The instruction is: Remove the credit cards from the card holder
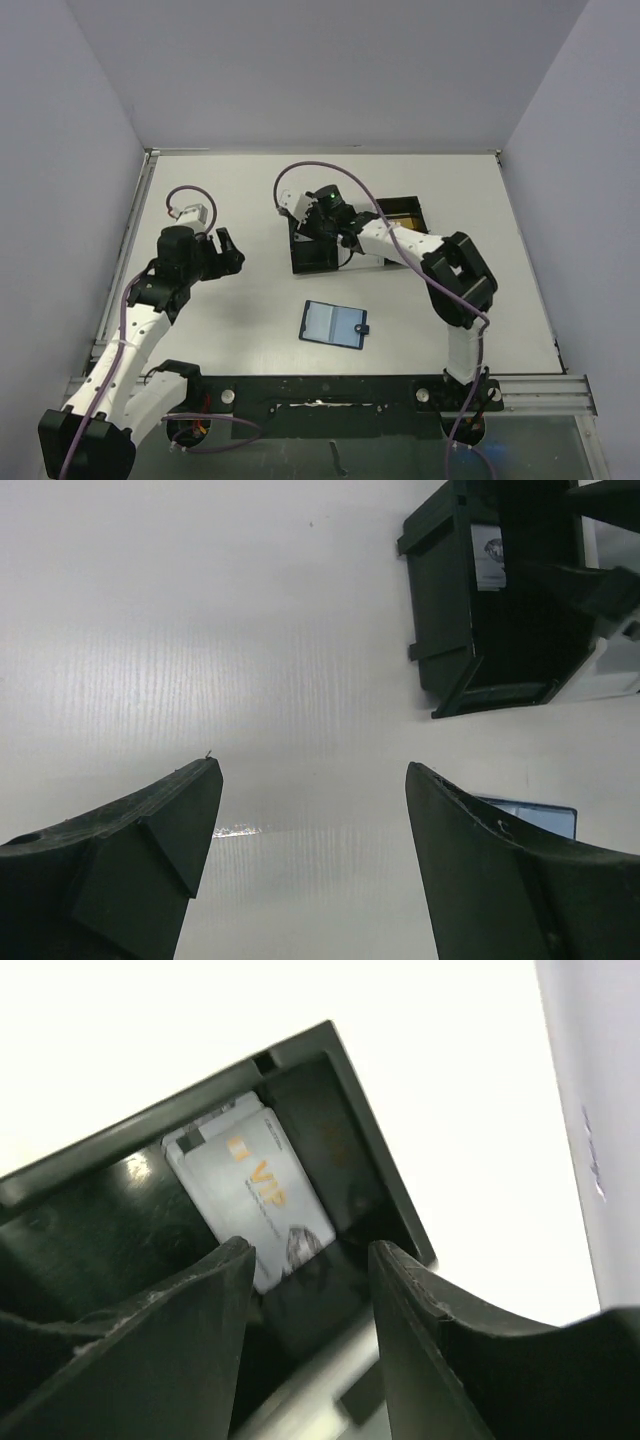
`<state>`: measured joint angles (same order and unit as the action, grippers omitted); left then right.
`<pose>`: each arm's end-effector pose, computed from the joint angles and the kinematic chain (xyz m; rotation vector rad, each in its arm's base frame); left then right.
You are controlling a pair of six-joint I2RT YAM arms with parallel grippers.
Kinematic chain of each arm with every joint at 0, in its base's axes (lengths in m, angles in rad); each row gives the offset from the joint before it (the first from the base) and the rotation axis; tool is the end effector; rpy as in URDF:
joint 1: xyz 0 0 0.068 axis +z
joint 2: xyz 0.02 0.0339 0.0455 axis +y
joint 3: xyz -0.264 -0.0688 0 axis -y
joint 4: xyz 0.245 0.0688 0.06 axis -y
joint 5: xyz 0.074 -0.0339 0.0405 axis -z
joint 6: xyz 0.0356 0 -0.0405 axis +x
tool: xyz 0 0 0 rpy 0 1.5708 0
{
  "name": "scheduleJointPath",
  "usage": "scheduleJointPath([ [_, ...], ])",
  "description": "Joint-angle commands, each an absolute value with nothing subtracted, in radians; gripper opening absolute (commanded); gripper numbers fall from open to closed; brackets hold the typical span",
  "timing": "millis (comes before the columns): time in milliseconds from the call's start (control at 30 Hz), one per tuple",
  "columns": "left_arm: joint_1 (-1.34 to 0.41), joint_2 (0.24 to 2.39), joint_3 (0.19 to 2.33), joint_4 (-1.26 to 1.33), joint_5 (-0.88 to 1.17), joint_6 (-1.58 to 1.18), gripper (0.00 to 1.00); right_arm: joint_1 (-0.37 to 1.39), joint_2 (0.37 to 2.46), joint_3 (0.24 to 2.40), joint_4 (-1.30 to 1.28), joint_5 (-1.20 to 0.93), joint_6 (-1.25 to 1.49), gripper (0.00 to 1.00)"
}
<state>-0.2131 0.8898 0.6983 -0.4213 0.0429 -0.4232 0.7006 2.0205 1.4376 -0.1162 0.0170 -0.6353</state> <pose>0.1906 -0.0428 0.2679 -0.2074 2.2024 -0.4044 0.3491 0.2936 0.1960 -1.3988 1.7876 0.0152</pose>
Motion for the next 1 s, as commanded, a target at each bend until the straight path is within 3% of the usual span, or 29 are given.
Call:
scheduleJointPath([
  [0,-0.208,0.903,0.702,-0.340,0.171,-0.391,0.73,0.697,1.713,1.287,0.101,0.074,-0.264,0.51],
  [100,-0.209,0.918,0.696,-0.317,0.234,-0.388,0.73,0.690,1.547,1.085,0.153,0.173,0.040,0.54],
  [200,-0.210,0.934,0.692,-0.308,0.279,-0.387,0.73,0.671,1.388,0.953,0.049,0.195,0.330,0.61],
  [367,-0.213,0.955,0.668,-0.266,0.385,-0.415,0.73,0.635,1.224,0.764,-0.116,0.066,0.676,0.64],
  [533,-0.223,0.993,0.629,-0.190,0.533,-0.487,0.69,0.657,1.103,0.590,-0.094,-0.033,0.908,0.62],
  [633,-0.296,1.018,0.604,-0.127,0.554,-0.558,0.66,0.709,1.081,0.552,-0.139,0.000,1.031,0.62],
  [800,-0.505,1.069,0.597,-0.076,0.383,-0.664,0.63,0.832,1.116,0.582,-0.280,0.148,1.144,0.60],
  [967,-0.610,1.164,0.588,-0.055,0.340,-0.708,0.61,0.914,1.172,0.623,-0.380,0.221,1.223,0.59],
])
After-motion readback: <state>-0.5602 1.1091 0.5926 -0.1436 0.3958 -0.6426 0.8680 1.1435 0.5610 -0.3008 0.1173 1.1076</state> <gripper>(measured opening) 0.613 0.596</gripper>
